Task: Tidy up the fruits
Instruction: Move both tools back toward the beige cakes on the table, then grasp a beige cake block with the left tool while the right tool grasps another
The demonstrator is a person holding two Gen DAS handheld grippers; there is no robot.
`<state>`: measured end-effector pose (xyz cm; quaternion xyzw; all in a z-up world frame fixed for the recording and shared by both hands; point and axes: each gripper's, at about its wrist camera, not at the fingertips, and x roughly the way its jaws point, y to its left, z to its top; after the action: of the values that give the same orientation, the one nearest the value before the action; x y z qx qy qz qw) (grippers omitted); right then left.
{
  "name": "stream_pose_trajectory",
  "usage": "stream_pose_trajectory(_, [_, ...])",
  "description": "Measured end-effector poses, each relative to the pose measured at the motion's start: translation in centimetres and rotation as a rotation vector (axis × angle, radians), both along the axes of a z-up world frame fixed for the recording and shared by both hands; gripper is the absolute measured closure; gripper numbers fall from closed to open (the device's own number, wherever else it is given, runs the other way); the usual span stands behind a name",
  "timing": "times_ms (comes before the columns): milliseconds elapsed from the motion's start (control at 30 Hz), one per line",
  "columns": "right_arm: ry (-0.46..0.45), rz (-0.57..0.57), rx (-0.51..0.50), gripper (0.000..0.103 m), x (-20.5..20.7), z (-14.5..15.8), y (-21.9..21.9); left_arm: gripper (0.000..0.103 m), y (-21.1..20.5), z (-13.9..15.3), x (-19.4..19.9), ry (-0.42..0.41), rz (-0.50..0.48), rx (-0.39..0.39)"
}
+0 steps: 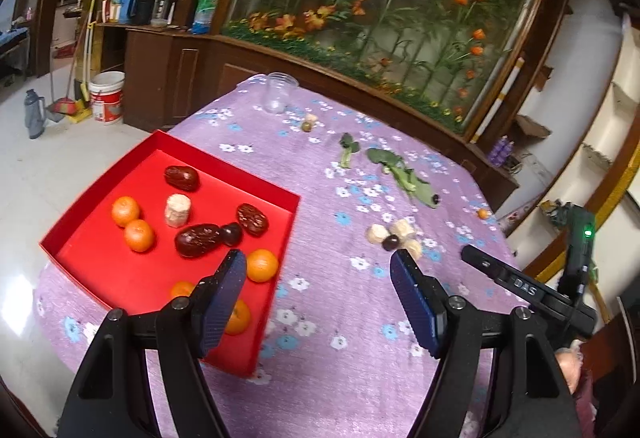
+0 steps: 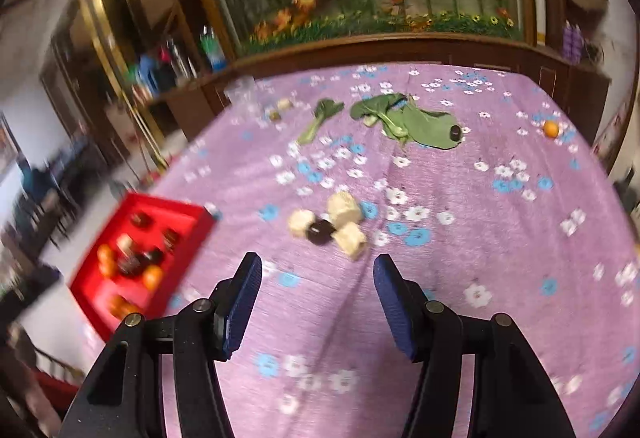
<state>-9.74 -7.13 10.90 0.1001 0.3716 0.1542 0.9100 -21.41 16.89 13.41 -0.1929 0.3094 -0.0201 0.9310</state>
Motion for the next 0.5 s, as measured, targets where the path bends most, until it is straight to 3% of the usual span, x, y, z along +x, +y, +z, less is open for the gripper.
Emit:
stream_pose_trajectory(167, [0.001,0.009,0.139,0.039,-1.4,-1.5,0.1,0.029,0.3,0.0,-2.9,-0.050,-0.006,0.008])
stream_pose_trajectory(367, [0.005,-0.031,0.018,0.039,-3.1,-2.7,-3.2,0.025,1.0,-0.1,-4.3,-0.052,-0.008,0.048])
stream_pose_trajectory(500, [0.032,-0.087,-0.037,0.039,-2.4,-2.9,-6.2,0.024,1.5,-0.2,-2.8,-0.044,-0.006,0.056])
